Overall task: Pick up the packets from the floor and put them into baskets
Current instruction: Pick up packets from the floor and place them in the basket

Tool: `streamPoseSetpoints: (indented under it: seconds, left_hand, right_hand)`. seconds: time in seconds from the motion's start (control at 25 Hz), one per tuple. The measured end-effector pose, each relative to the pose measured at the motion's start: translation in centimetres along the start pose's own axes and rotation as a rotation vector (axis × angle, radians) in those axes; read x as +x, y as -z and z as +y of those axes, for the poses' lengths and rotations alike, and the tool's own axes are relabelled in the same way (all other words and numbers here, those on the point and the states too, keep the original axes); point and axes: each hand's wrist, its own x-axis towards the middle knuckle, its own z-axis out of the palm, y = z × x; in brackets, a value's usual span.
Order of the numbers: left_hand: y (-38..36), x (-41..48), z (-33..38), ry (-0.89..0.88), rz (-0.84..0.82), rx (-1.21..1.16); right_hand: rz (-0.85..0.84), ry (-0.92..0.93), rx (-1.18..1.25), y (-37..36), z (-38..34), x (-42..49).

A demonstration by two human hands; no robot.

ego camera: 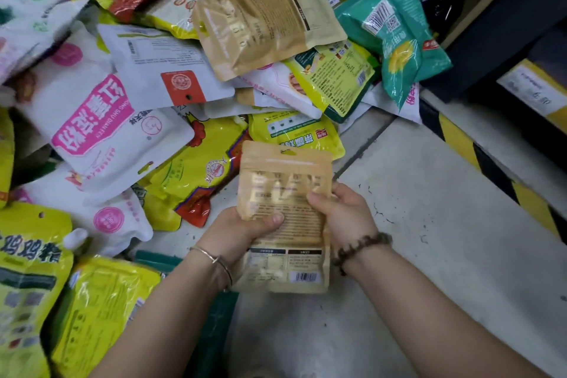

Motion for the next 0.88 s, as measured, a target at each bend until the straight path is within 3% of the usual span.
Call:
streamPoseSetpoints:
  seconds: [0.16,0.36,0.64,0.88]
  left_hand:
    - [0.2,0.5,0.3,-0.037,0.194,-0.095]
    - [0.7,1.0,0.5,-0.068,0.285,-0.140]
    - [0.9,1.5,0.7,-0.089,0.358,-0.170]
    - [1.5,1.4,0.5,-0.116,0.393,-0.126]
  right_hand:
    - [0.322,0.173,-0.466,0.7,-3.9,6.2]
    - [0.329,0.243,-0.803,-1.3,-5.5,11.1]
    - [0.494,0.055,-0.681,-3.3,-4.8,12.6]
    - [0.358,0.051,-0.695,0.5,-4.5,12.0]
